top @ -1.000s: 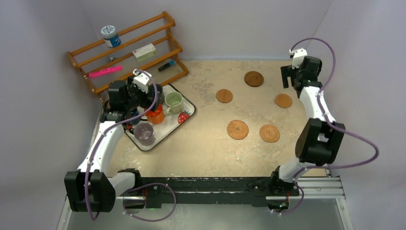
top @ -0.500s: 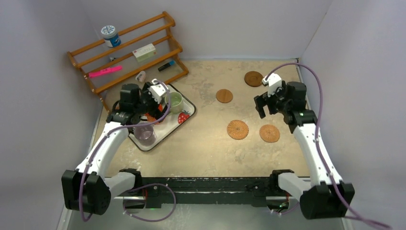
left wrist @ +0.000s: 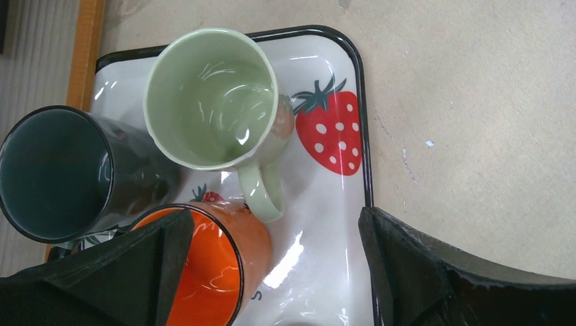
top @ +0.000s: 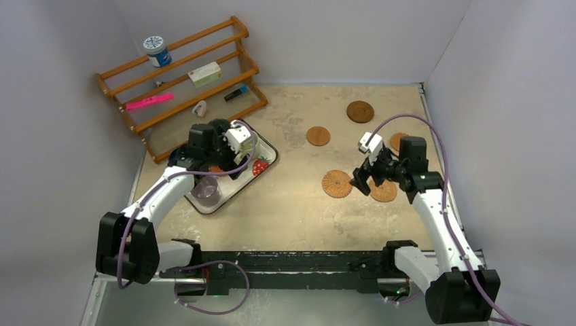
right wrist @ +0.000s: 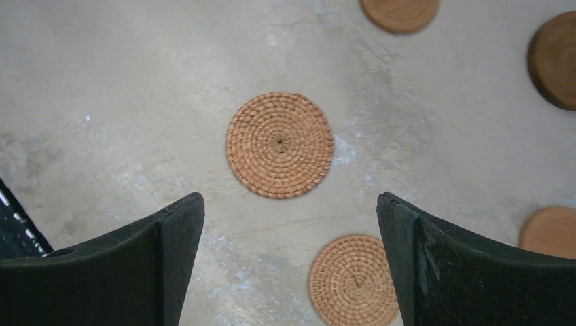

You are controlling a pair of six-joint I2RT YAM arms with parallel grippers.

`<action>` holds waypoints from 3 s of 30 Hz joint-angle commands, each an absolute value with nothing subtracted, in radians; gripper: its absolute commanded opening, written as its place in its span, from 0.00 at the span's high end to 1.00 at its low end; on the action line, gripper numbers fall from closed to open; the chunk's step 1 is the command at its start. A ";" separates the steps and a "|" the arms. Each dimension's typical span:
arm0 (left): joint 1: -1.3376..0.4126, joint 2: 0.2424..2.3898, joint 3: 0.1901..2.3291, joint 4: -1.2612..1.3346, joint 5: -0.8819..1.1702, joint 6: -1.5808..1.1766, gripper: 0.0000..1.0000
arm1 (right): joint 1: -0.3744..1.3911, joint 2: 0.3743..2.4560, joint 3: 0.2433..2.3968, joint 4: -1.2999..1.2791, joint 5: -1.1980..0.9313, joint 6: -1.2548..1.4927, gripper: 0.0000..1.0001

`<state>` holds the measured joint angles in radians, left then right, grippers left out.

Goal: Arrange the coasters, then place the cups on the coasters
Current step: Pick up the cup from the tray, then place the cup at the center of the board.

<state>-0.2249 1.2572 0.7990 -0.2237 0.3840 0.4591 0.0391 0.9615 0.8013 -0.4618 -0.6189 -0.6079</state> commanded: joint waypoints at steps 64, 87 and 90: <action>-0.317 1.438 1.031 -0.160 0.411 0.282 1.00 | 0.037 1.013 0.514 0.066 -0.828 -0.521 0.01; -0.715 1.911 1.627 -0.228 0.229 0.231 1.00 | -0.154 1.099 0.458 0.507 -0.332 -0.189 0.01; -0.750 1.992 1.723 -0.237 0.201 0.228 1.00 | -0.156 1.075 0.439 0.526 -0.302 -0.203 0.01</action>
